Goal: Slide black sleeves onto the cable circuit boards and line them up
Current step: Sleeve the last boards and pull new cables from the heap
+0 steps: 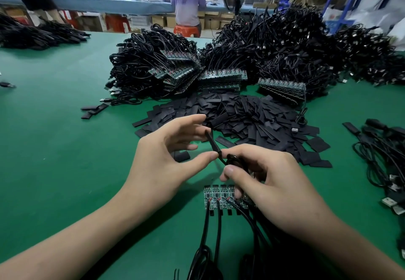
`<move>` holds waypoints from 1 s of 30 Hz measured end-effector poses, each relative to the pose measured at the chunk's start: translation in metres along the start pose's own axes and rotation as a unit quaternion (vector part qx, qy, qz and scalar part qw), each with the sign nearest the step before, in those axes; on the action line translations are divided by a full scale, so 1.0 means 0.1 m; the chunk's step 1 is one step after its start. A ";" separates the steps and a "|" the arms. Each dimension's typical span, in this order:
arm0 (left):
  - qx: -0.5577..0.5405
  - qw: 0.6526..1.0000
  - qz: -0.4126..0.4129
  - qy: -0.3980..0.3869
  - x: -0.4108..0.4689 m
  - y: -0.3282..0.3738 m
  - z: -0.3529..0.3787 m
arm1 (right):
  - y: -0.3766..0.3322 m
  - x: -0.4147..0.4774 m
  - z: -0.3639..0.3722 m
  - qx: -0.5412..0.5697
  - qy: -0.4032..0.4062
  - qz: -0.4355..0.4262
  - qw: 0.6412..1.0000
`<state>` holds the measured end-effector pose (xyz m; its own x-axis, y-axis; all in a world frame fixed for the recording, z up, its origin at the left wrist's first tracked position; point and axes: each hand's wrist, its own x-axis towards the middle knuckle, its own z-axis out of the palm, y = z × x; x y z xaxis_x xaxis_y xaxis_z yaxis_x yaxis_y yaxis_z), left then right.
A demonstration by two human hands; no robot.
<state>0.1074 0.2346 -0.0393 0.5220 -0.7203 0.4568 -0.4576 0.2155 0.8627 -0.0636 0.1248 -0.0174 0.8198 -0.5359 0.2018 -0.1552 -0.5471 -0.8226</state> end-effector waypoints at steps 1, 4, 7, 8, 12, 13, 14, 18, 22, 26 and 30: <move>-0.005 1.000 -0.004 -0.001 0.00 -0.01 0.00 | 0.00 0.00 0.00 0.001 0.000 -0.001 1.000; 0.004 1.000 0.001 -0.014 0.00 -0.02 0.01 | 0.01 -0.01 0.00 0.003 0.001 0.002 1.000; 0.019 1.000 0.013 -0.005 0.01 -0.02 0.01 | 0.02 0.00 -0.01 0.018 0.003 0.006 1.000; 0.024 1.000 0.014 0.005 0.01 -0.02 0.01 | 0.02 0.01 -0.01 0.025 0.004 0.006 1.000; 0.057 0.998 0.024 0.024 -0.01 -0.01 0.00 | 0.01 0.01 0.00 0.036 0.005 -0.006 0.999; 0.076 0.996 0.032 0.021 -0.02 0.00 -0.01 | 0.01 0.01 0.00 0.038 0.002 -0.006 0.999; 0.093 0.995 0.041 0.016 -0.02 0.01 -0.01 | 0.02 0.01 -0.01 0.039 -0.002 -0.006 0.999; 0.141 0.988 0.066 0.002 -0.03 0.04 -0.03 | 0.02 0.01 -0.03 0.031 -0.018 -0.008 0.999; 0.218 0.972 0.091 -0.003 -0.03 0.05 -0.04 | 0.02 0.00 -0.04 0.014 -0.023 -0.002 1.000; 0.272 0.959 0.069 -0.049 -0.01 0.07 -0.05 | 0.06 0.06 -0.14 -0.005 0.004 0.017 1.000; 0.328 0.925 0.029 -0.188 0.01 0.08 -0.17 | 0.29 0.20 -0.60 -0.119 0.176 0.040 0.976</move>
<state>0.1167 0.2469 -0.0279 0.2525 -0.9248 0.2847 -0.8802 -0.0973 0.4645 -0.0848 0.0599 -0.0054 0.5662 -0.7478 0.3468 -0.3687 -0.6060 -0.7049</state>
